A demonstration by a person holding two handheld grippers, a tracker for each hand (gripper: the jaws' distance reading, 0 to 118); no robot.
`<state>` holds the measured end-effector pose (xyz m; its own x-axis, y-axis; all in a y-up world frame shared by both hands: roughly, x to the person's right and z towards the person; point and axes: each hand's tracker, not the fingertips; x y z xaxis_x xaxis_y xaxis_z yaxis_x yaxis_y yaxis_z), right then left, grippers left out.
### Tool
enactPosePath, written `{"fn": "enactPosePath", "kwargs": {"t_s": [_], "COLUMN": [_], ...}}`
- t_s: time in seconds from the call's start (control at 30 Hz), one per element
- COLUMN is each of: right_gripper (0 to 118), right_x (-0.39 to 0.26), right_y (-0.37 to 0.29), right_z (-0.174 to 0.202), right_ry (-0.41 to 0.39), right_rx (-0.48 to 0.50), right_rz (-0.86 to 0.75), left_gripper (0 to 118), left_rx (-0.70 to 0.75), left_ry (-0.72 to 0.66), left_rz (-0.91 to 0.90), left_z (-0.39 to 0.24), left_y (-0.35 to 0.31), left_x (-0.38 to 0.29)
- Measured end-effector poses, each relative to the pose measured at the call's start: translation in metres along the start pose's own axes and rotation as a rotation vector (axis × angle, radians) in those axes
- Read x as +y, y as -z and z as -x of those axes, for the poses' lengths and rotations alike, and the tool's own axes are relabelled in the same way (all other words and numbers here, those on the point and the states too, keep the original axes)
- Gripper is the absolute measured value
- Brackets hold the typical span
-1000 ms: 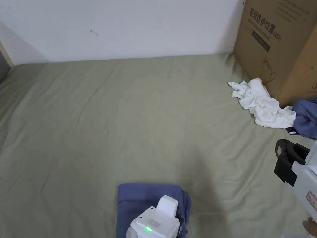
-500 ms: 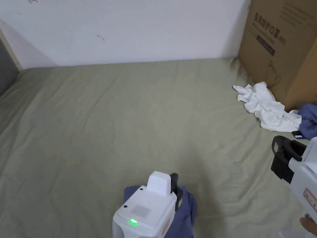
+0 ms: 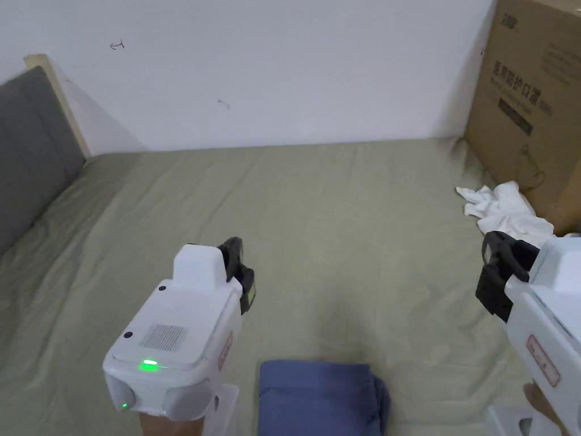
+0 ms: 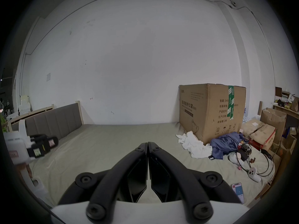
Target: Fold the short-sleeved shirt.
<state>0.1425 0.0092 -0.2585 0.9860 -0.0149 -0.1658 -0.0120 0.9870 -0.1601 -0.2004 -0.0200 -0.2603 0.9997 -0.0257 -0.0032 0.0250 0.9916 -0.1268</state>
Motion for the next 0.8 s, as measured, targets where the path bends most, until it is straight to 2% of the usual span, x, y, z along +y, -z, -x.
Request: {"fn": "enactPosePath", "kwargs": {"t_s": [0.23,0.5,0.63,0.8], "right_gripper": [0,0,0,0], "right_x": [-0.004,-0.005,-0.024,-0.079], "right_y": [0.002,0.000,0.010,0.035], "right_z": [0.015,0.033,0.046,0.075], "right_ry": [-0.038,-0.040,-0.023,-0.016], "right_rx": [-0.021,-0.006,0.028,0.082], "right_rz": [-0.043,-0.039,0.007,0.142], "left_gripper": [0,0,0,0], "left_rx": [0.120,0.157,0.169,0.174], "left_ry": [-0.001,-0.071,-0.070,-0.065], "left_rz": [-0.038,-0.039,-0.035,-0.017], "left_z": [0.038,0.060,0.063,0.070], "left_y": [-0.013,-0.019,-0.021,-0.022], "left_x": [0.002,0.001,-0.001,-0.006]}}
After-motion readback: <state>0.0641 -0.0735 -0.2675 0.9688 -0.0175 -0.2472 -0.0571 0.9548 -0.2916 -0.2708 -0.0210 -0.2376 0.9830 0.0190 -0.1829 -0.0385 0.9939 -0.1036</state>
